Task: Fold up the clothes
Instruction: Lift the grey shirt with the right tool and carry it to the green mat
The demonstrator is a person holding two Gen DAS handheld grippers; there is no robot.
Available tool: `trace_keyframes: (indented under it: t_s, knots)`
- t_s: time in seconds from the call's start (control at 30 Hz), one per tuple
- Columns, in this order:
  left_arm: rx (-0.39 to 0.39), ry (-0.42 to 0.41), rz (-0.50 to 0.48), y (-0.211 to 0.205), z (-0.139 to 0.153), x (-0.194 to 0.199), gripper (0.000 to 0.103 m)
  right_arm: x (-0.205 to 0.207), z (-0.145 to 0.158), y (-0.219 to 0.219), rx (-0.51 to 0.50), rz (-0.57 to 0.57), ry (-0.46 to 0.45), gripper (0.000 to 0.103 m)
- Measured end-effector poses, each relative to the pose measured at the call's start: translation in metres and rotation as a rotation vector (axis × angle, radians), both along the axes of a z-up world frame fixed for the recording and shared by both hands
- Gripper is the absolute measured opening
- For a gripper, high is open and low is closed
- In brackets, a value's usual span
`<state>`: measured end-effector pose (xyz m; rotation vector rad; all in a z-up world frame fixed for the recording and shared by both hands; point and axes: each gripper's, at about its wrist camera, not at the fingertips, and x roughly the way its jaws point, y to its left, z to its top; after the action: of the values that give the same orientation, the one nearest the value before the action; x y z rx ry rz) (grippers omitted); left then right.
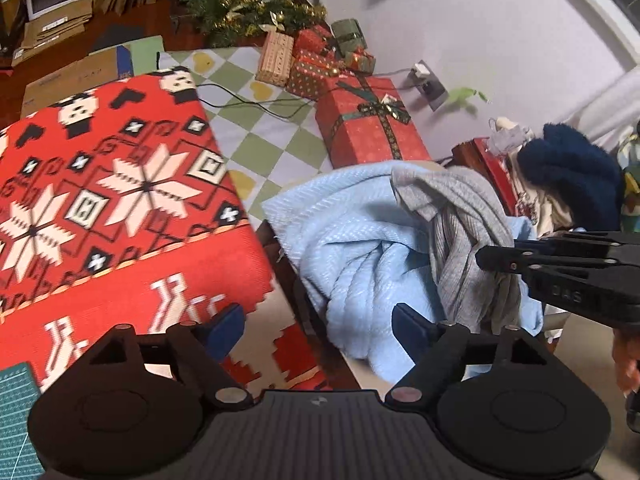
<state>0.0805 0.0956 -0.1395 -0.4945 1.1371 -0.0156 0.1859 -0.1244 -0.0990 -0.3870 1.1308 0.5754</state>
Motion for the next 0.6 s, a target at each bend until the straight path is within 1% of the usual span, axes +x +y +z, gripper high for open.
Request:
trace_keyframes:
  t_s: [0.1, 0.17, 0.27, 0.3, 0.43, 0.57, 0.6]
  knots:
    - [-0.015, -0.030, 0.013, 0.018, 0.011, -0.024, 0.079, -0.030, 0.027, 0.029, 0.059, 0.053, -0.003, 0.016]
    - [-0.007, -0.070, 0.023, 0.035, 0.021, -0.048, 0.079, -0.054, 0.042, 0.054, 0.082, 0.104, -0.005, 0.016]
    - [0.005, -0.130, 0.038, 0.062, 0.036, -0.084, 0.079, -0.092, 0.050, 0.093, 0.121, 0.173, 0.016, 0.016]
    - [0.022, -0.151, 0.034, 0.071, 0.041, -0.101, 0.079, -0.105, 0.052, 0.106, 0.135, 0.191, 0.026, 0.016]
    - [0.075, -0.177, 0.034, 0.103, 0.050, -0.159, 0.080, -0.165, 0.039, 0.164, 0.159, 0.265, 0.075, 0.016]
    - [0.126, -0.189, 0.076, 0.141, 0.051, -0.227, 0.080, -0.226, 0.026, 0.222, 0.182, 0.338, 0.124, 0.016]
    - [0.139, -0.182, 0.085, 0.148, 0.049, -0.242, 0.080, -0.242, 0.021, 0.236, 0.188, 0.354, 0.140, 0.016]
